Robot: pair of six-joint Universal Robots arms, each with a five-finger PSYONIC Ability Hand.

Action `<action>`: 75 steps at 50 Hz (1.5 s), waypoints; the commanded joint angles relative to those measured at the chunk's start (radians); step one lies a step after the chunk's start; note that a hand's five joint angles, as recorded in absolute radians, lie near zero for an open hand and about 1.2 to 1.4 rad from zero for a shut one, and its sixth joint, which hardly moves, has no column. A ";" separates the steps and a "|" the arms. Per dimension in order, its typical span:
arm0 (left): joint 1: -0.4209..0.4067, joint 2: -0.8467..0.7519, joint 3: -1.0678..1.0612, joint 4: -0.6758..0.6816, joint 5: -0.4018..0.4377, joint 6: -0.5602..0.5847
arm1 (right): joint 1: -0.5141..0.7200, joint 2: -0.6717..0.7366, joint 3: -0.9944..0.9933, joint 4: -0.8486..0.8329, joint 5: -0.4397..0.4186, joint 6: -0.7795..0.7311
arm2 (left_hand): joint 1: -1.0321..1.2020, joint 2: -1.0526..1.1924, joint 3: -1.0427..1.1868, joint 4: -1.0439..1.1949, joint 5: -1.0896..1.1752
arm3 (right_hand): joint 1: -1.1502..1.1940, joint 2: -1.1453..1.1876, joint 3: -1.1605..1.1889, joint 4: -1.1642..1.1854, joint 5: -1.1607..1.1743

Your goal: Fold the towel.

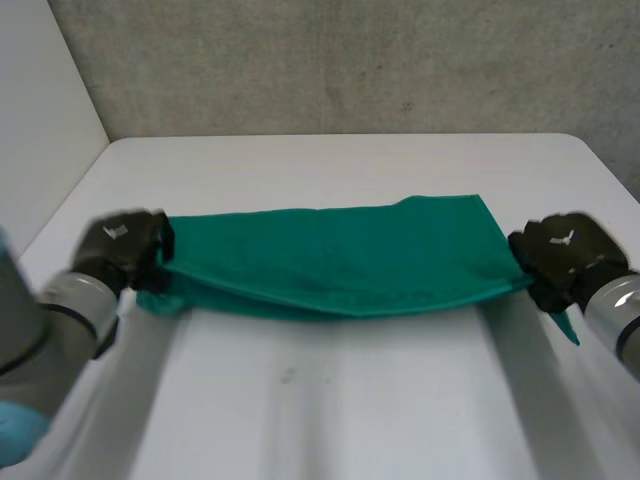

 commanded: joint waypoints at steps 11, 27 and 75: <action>0.127 0.318 -0.022 -0.353 0.114 0.538 | -0.005 -0.182 -0.144 0.427 0.010 -0.417 | 0.242 0.201 0.206 0.204 0.254 | 0.412 0.218 0.212 0.202 0.221; 0.043 -0.298 0.288 -0.172 0.083 0.544 | 0.044 0.324 -0.399 0.355 0.142 -0.419 | 0.242 0.201 0.206 0.204 0.254 | 0.412 0.218 0.212 0.202 0.221; 0.055 -0.257 0.004 0.314 0.020 0.331 | 0.070 0.381 -0.303 0.030 0.100 -0.198 | 0.242 0.201 0.206 0.204 0.254 | 0.412 0.218 0.212 0.202 0.221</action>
